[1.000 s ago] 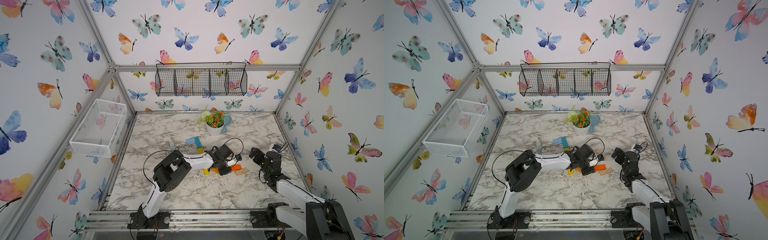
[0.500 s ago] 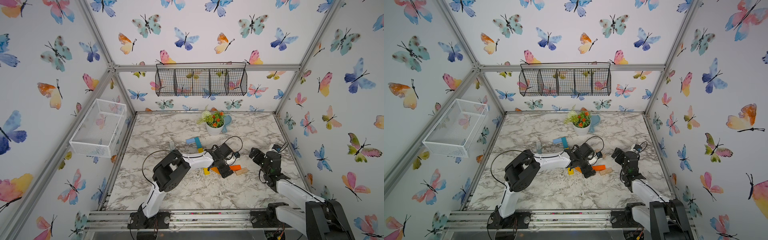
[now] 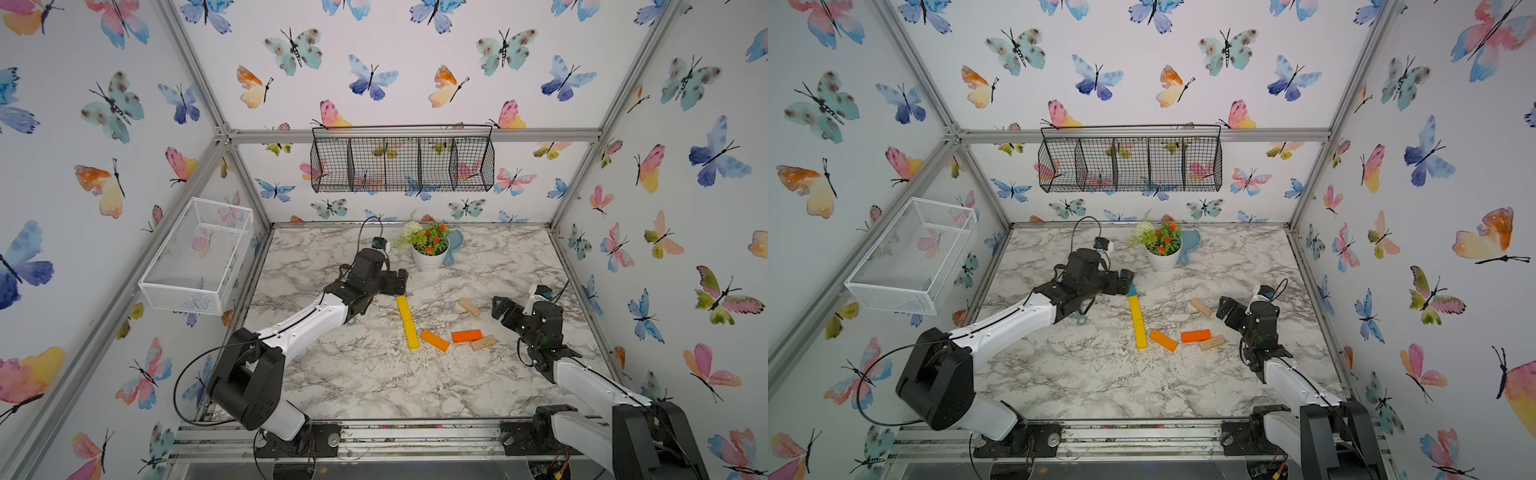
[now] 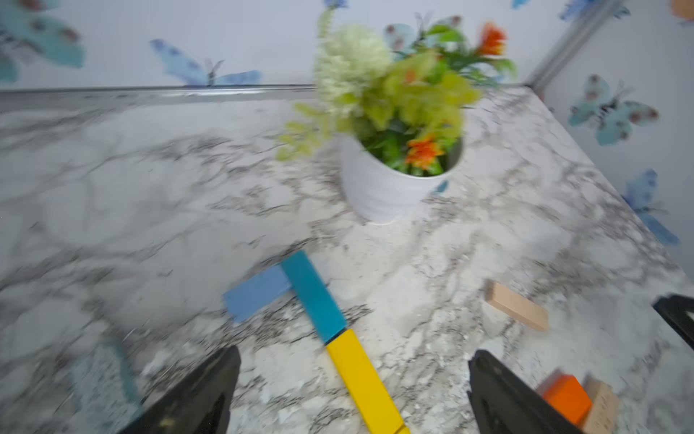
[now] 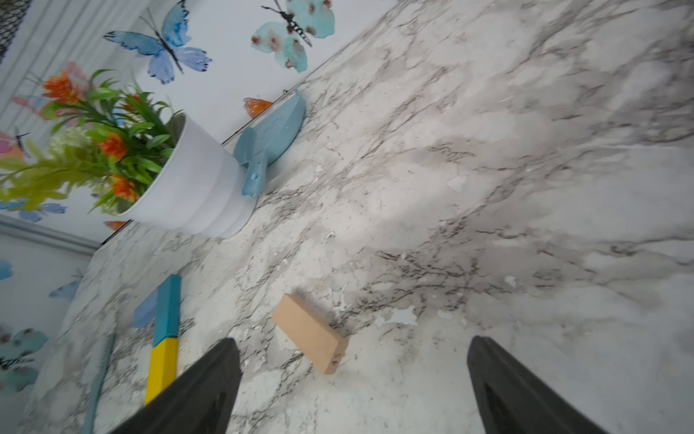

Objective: Assemble a giraffe with building blocks
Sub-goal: Assemble the building block at the center of the board.

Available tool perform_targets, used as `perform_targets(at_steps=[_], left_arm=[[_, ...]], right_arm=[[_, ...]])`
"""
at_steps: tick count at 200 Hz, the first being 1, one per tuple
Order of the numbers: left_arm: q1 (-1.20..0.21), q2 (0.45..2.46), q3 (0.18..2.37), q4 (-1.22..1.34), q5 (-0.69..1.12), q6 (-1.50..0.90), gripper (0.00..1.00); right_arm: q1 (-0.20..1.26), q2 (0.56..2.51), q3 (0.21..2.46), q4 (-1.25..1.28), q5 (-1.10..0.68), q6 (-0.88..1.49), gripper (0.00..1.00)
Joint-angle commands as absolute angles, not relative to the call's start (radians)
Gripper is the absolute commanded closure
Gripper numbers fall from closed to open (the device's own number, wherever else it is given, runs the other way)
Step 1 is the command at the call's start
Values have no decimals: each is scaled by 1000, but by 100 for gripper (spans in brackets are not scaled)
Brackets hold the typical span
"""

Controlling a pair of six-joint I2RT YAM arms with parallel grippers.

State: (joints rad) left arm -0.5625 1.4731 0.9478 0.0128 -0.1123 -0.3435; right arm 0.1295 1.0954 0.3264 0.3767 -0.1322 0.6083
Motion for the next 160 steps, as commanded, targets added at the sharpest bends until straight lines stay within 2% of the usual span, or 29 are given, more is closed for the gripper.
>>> perform_targets(at_steps=[1,16,44,73,160], left_arm=[[-582,1403,761,89,-342,-533,2],[-581,1356,672,152,-387,-573,2],[-581,1334,590,263,-374,-548,2],[-583,1349,626,194,-395,-551,2],[-581,1321,575,237,-357,-545,2]], right_arm=[[148,1090,383,307,-388,600,0],[191,1098,397,247,-472,608,1],[342,1054,393,174,-475,643,1],[500,1048,391,181,-475,704,1],[728,1341,446,265,-545,700,1]])
